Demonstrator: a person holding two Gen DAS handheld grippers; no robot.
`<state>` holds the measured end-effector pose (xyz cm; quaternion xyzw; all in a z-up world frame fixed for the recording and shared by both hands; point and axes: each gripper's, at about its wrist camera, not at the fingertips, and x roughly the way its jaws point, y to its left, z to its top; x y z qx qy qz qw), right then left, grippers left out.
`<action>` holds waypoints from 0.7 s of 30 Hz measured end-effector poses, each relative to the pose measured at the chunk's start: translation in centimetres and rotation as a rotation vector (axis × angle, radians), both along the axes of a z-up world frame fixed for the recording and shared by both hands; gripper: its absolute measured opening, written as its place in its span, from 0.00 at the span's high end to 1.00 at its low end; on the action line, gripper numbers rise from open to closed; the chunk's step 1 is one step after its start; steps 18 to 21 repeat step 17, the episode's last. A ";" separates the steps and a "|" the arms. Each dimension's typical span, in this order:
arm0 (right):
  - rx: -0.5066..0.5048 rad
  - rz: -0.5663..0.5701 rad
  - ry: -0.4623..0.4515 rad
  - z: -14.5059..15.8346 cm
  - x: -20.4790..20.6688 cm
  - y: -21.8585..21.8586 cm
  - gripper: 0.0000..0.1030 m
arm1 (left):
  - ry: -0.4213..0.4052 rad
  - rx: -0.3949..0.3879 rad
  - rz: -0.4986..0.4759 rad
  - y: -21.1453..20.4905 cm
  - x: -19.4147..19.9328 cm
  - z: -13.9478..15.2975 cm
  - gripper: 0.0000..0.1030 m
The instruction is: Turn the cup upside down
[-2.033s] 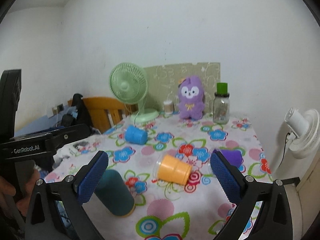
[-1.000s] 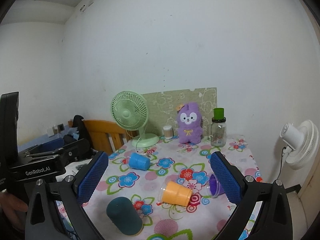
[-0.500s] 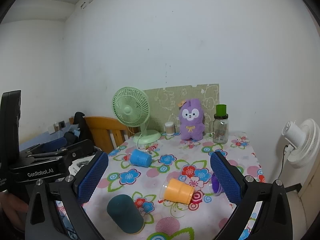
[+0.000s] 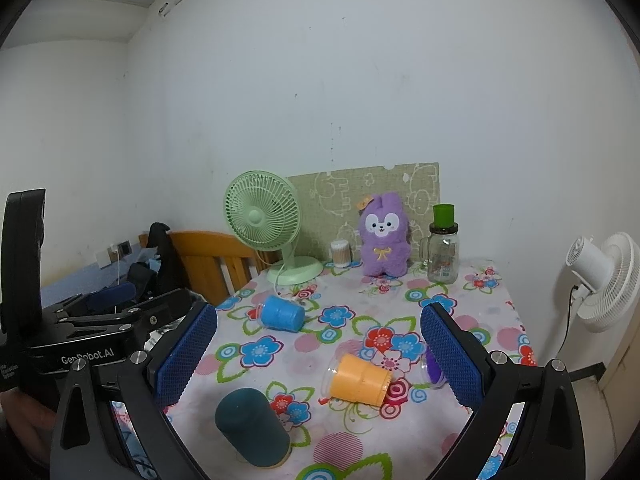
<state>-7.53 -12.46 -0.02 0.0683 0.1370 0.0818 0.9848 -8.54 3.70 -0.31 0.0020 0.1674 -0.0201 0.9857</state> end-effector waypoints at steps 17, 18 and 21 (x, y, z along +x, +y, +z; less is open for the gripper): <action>-0.002 0.005 0.003 -0.1 0.0 0.3 0.00 | 0.013 -0.005 0.000 0.2 0.0 -0.2 0.00; -0.002 0.005 0.003 -0.1 0.0 0.3 0.00 | 0.013 -0.005 0.000 0.2 0.0 -0.2 0.00; -0.002 0.005 0.003 -0.1 0.0 0.3 0.00 | 0.013 -0.005 0.000 0.2 0.0 -0.2 0.00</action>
